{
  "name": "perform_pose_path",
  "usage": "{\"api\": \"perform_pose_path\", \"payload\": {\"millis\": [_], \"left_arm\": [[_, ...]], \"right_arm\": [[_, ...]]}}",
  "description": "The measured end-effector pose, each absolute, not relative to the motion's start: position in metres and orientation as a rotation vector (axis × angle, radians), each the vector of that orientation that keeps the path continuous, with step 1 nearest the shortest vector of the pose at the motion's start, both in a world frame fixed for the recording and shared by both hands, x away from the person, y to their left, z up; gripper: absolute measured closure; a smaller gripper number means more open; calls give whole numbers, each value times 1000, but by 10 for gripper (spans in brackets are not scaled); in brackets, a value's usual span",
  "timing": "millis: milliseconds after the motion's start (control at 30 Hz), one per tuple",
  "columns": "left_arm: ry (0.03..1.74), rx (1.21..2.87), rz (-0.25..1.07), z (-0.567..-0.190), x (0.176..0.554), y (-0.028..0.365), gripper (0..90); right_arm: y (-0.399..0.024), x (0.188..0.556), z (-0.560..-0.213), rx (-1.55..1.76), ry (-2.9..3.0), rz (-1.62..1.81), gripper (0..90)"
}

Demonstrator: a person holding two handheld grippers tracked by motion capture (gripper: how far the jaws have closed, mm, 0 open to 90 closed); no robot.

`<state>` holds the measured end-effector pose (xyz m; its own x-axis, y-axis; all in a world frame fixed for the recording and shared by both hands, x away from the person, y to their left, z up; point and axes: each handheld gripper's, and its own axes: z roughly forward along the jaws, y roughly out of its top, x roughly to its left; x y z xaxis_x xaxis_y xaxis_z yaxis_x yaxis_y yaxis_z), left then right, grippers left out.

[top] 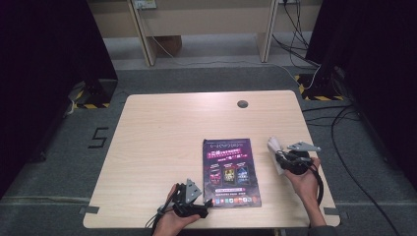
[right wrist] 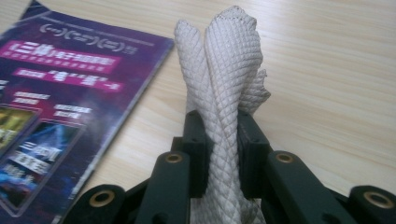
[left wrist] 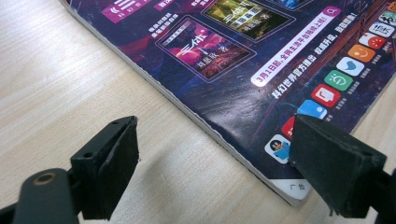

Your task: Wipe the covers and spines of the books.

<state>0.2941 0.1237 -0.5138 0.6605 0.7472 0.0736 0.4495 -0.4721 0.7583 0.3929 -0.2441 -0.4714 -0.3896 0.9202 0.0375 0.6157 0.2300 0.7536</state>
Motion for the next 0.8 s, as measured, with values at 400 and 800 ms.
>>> {"api": "perform_pose_path", "payload": {"millis": [400,800], "left_arm": [[922,2140,514,-514,294,124,154],[924,2136,511,-514,294,124,154]], "right_arm": [[-274,393,-480,1494,2045,907,771],[-279,397,-495,1540,2070,827,705]]}}
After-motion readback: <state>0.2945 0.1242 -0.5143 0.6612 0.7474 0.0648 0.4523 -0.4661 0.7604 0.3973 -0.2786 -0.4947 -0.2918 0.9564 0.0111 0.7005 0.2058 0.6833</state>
